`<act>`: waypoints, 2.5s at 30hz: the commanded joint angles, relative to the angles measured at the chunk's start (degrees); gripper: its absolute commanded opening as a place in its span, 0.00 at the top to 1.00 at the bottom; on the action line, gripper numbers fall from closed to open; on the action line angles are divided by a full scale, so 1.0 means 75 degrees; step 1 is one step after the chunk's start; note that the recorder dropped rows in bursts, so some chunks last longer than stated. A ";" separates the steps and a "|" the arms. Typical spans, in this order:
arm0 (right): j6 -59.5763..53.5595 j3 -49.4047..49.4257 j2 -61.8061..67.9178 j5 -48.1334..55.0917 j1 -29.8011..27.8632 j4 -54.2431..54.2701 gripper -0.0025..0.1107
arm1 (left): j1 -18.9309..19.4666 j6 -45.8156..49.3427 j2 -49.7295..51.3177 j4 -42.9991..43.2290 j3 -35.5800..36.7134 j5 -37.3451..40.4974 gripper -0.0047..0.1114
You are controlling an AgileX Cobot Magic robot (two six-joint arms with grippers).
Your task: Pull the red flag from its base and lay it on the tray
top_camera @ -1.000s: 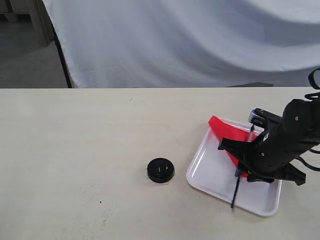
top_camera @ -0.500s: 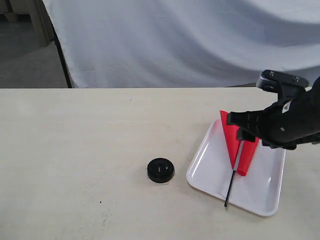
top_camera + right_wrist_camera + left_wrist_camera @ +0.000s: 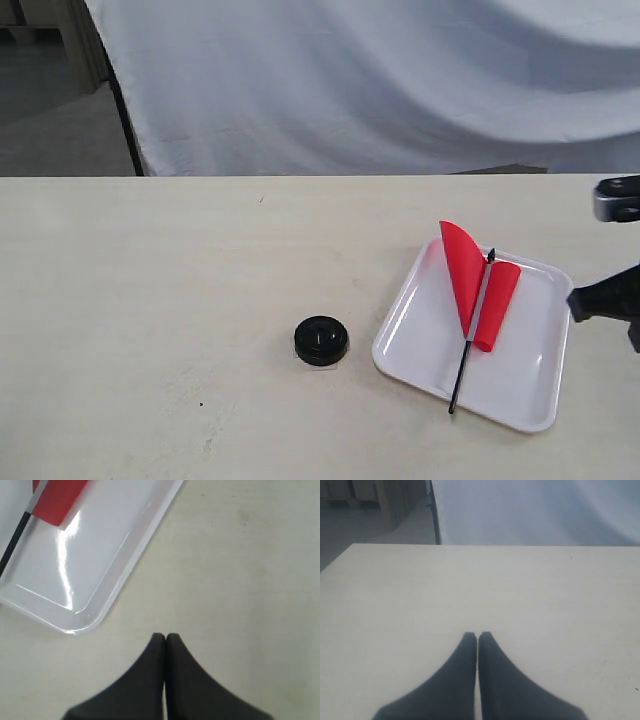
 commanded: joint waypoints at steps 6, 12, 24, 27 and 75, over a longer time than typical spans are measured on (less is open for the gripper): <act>-0.2028 0.0778 -0.2166 -0.2114 -0.2232 0.3846 0.98 | 0.0021 -0.0024 -0.0005 -0.0049 0.0012 -0.0046 0.95; -0.2343 0.1563 -0.4458 -0.4329 -0.2232 0.3846 0.98 | 0.0021 -0.0024 -0.0005 -0.0049 0.0012 -0.0046 0.95; -0.2291 0.2673 -0.7527 -0.4960 -0.1238 0.4074 0.98 | 0.0021 -0.0024 -0.0005 -0.0049 0.0012 -0.0046 0.95; -0.2291 0.2788 -0.8249 -0.4854 -0.1086 0.4074 0.98 | 0.0021 -0.0024 -0.0005 -0.0049 0.0012 -0.0046 0.95; -0.2186 0.6682 -1.0790 -0.5656 -0.1023 0.3976 0.98 | 0.0003 -0.0021 -0.0005 -0.0010 0.0012 0.0105 0.95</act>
